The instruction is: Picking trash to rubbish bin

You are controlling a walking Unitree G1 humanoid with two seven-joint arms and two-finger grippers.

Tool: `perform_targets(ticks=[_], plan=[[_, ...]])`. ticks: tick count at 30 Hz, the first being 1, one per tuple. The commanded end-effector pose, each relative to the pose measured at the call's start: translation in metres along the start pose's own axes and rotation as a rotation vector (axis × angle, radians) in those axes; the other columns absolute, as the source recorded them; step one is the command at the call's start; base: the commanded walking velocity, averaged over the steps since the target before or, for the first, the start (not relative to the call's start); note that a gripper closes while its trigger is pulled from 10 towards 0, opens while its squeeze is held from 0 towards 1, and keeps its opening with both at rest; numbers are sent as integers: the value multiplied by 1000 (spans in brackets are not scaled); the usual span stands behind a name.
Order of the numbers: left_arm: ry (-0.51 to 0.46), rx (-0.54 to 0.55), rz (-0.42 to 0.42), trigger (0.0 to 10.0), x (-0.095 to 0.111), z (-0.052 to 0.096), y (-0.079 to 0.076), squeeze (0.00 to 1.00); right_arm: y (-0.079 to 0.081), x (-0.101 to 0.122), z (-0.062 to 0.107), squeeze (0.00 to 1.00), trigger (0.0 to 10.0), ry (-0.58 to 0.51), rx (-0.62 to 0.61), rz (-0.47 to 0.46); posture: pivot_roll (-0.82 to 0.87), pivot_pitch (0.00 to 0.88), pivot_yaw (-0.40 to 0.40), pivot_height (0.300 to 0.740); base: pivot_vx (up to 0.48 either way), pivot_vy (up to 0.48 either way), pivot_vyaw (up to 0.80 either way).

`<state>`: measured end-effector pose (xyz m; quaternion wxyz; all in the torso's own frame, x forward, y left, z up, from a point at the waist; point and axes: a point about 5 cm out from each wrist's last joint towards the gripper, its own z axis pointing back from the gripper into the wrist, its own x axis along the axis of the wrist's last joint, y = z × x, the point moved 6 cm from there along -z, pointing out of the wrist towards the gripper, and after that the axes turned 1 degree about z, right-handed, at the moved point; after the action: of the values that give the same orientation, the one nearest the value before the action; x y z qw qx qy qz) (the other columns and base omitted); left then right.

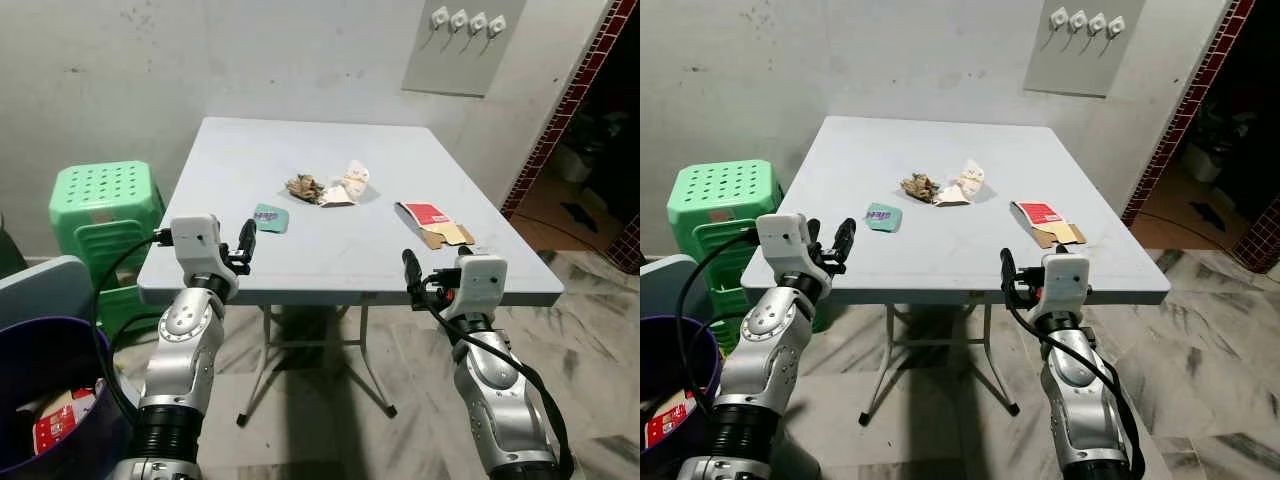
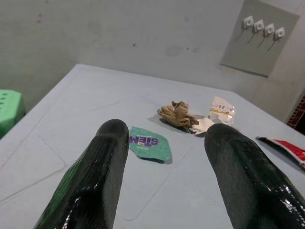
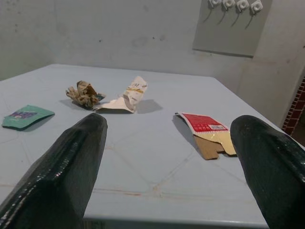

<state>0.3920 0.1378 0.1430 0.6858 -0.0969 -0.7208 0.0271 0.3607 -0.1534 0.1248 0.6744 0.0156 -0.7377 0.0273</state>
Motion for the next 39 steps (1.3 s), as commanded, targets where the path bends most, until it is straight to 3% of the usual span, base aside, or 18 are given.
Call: perform_targets(ticks=[1,25,31,39], plan=[[1,-12,-1,10000,2,0,-4,0,-2,5,-2,0,10000,-12,-1,5,6,0,-67,740,0,0,0],[4,-22,19,10000,3,3,-3,0,-5,3,1,0,10000,-8,-4,-2,22,0,-55,740,0,-65,0],[-4,-1,-42,10000,9,1,3,0,-8,-2,1,0,10000,-1,-20,-12,48,0,-33,740,0,0,0],[-3,-21,-42,10000,13,1,4,0,-5,-2,0,0,10000,-8,-43,-31,49,0,-3,740,0,0,0]])
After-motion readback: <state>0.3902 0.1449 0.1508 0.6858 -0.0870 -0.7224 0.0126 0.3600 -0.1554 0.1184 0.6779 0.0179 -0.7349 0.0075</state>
